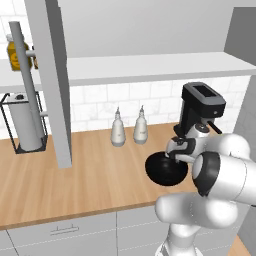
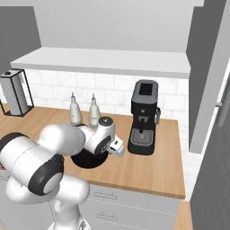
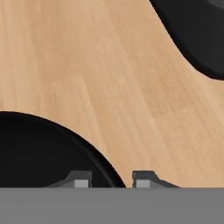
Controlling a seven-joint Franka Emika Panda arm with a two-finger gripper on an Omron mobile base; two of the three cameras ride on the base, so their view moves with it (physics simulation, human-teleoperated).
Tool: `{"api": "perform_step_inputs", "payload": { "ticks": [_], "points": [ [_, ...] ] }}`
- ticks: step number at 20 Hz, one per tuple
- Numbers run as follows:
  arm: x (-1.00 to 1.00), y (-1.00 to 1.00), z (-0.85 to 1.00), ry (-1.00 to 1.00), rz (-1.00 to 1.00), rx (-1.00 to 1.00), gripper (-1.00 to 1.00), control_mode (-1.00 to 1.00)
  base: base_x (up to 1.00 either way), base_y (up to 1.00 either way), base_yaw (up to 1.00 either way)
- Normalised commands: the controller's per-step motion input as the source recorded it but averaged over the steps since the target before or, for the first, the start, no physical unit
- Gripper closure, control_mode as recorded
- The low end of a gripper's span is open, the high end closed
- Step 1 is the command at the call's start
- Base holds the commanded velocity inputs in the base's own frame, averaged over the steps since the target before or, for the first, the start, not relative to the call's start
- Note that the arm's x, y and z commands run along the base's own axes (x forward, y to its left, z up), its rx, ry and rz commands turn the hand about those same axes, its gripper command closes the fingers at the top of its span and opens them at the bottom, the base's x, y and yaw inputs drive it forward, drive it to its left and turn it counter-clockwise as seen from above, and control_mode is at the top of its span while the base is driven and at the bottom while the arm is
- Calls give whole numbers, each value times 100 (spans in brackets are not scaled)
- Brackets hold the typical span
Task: Pick up the bowls on the counter and stack them on top of one another in the open cabinet. Place the smaller bowl on top of the larger bowl.
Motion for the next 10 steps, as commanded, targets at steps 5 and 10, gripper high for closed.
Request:
{"api": "perform_step_inputs", "payload": {
  "ticks": [5, 10],
  "points": [
    [-34, 0, 0, 0, -25, 0, 100, -100, 0, 0, 0],
    [-6, 5, 22, 6, -40, 14, 100, -100, 0, 0, 0]
  ]
}}
